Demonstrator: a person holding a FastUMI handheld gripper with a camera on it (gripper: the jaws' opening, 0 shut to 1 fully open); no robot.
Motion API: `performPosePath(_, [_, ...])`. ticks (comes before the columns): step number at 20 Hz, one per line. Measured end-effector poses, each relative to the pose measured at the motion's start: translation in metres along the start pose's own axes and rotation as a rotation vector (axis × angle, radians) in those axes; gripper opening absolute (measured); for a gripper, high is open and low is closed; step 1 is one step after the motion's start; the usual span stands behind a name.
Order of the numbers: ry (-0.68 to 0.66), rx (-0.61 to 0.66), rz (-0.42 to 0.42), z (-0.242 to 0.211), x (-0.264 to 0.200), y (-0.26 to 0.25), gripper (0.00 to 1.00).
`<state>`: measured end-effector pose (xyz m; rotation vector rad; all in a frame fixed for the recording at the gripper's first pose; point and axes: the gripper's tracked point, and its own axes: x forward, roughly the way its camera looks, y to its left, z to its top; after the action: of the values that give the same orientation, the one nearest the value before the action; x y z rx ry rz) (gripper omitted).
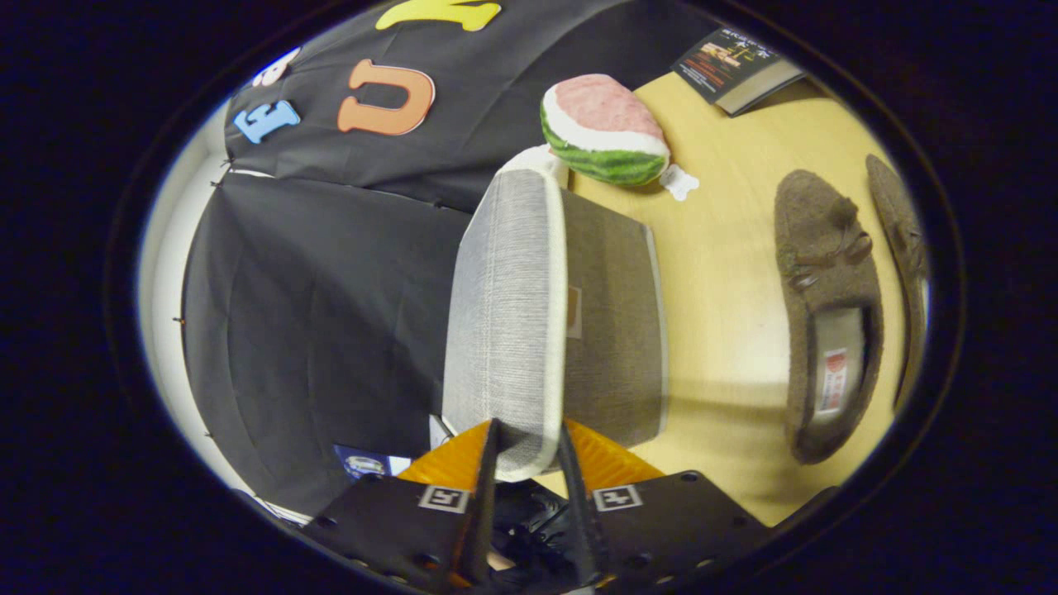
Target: Open the storage box then place both shoes into the box .Put the left shoe in first, then the right shoe, with the right side of both shoes facing outward in a uniform manner.
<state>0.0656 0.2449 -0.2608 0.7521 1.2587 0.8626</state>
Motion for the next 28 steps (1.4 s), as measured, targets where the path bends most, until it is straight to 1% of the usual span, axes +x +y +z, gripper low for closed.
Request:
performPosePath(2, [-0.001, 0.010, 0.028, -0.001, -0.003, 0.011, 0.35])
performPosePath(4, [-0.014, 0.007, 0.060, -0.001, -0.008, 0.025, 0.35])
performPosePath(5, [-0.026, -0.001, 0.059, 0.001, -0.009, 0.028, 0.35])
performPosePath(6, [-0.050, 0.003, 0.055, 0.005, -0.012, 0.032, 0.29])
performPosePath(8, [-0.064, 0.012, 0.083, 0.004, -0.018, 0.042, 0.15])
performPosePath(10, [-0.080, 0.021, 0.121, 0.005, -0.026, 0.055, 0.15])
performPosePath(11, [-0.100, 0.022, 0.116, 0.011, -0.027, 0.057, 0.13])
performPosePath(13, [-0.113, 0.018, 0.067, 0.011, -0.028, 0.053, 0.00])
performPosePath(17, [-0.124, -0.013, 0.083, 0.009, -0.030, 0.084, 0.00])
performPosePath(22, [-0.119, -0.071, 0.106, 0.005, -0.027, 0.137, 0.00])
performPosePath(28, [-0.079, -0.115, 0.146, -0.004, 0.010, 0.192, 0.00])
